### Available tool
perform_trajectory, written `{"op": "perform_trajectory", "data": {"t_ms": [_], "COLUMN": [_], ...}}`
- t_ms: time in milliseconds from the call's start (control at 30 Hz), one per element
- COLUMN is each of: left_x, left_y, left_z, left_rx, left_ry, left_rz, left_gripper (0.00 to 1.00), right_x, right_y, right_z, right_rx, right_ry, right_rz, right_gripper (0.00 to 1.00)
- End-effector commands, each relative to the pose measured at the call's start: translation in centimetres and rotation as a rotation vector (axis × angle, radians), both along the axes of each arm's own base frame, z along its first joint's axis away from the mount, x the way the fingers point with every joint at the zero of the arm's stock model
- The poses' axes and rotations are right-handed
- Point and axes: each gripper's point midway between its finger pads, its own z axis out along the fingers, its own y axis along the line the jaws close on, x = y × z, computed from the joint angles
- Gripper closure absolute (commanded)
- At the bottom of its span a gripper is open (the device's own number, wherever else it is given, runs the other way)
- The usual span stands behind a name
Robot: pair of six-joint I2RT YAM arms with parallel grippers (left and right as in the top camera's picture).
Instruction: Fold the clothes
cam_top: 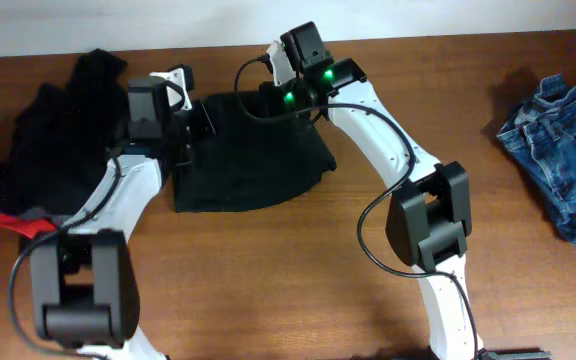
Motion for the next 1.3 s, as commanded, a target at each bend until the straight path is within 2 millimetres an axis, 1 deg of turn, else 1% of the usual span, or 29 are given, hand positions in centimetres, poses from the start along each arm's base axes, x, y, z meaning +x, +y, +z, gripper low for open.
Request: {"op": "perform_trajectory", "data": {"t_ms": [0,100,167,200,233,267,300,333,367,467,533,567,700,800,967,1067,1133,1233,1267], "left_x": [-0.2,-1.6,-2.7,-3.2,-3.9,-4.0,-4.2,-4.4,-4.9,-6.3,-7.2,-7.9,-9.2,-10.1,-11.8,-13.2,-13.8,-14.7,-14.8], "left_y": [-0.1,0.0,0.2,0.5,1.2,1.6,1.9,2.5,3.4,4.6,5.1,5.5,6.0,6.2,6.5,7.8,8.5,9.5,9.5], "left_z": [-4.4,-8.0,-9.8,-10.7,-11.6,-11.8,-12.0,-12.2,-12.7,-13.9,-14.5,-15.0,-15.9,-16.7,-17.8,-18.5,-18.6,-18.6,-18.6], "left_rx": [-0.031,-0.020,-0.015,-0.012,-0.004,0.003,0.009,0.018,0.036,0.092,0.132,0.157,0.196,0.209,0.226,0.281,0.301,0.273,0.260], "left_ry": [0.124,0.249,0.323,0.360,0.401,0.408,0.415,0.426,0.456,0.519,0.553,0.582,0.623,0.647,0.693,0.747,0.773,0.818,0.825], "left_rz": [0.014,0.017,0.022,0.028,0.038,0.036,0.036,0.040,0.057,0.079,0.075,0.085,0.084,0.090,0.094,0.124,0.141,0.159,0.158], "left_gripper": [0.99,0.99,0.99,0.99,0.99,0.99,0.99,0.99,0.99,0.99,0.99,0.99,0.99,0.99,0.99,0.99,0.99,0.99,0.99], "right_x": [-0.3,-0.5,-0.6,-0.7,-0.8,-0.8,-0.9,-1.0,-1.1,-1.4,-1.6,-1.7,-2.2,-2.3,-1.8,-1.3,-1.1,-0.8,-0.8], "right_y": [0.5,0.4,0.4,0.3,0.2,0.2,0.2,0.1,0.0,-0.2,-0.5,-0.9,-2.2,-3.2,-4.8,-5.9,-6.3,-7.0,-7.1], "right_z": [-1.9,-3.8,-4.8,-5.2,-6.1,-6.7,-6.8,-7.5,-8.4,-10.0,-11.2,-12.2,-14.4,-15.0,-15.0,-14.9,-14.9,-14.9,-14.9], "right_rx": [0.011,-0.001,-0.010,-0.014,-0.023,-0.027,-0.030,-0.037,-0.045,-0.059,-0.067,-0.070,-0.084,-0.091,-0.083,-0.073,-0.066,-0.064,-0.064], "right_ry": [0.058,0.105,0.125,0.133,0.150,0.160,0.166,0.178,0.197,0.239,0.269,0.300,0.359,0.381,0.402,0.412,0.416,0.414,0.414], "right_rz": [-0.007,-0.021,-0.021,-0.022,-0.023,-0.023,-0.023,-0.027,-0.031,-0.049,-0.064,-0.082,-0.118,-0.136,-0.168,-0.187,-0.195,-0.203,-0.203], "right_gripper": [0.96,0.96,0.96,0.96,0.96,0.96,0.96,0.96,0.96,0.96,0.96,0.96,0.96,0.96,0.96,0.96,0.96,0.96,0.96]}}
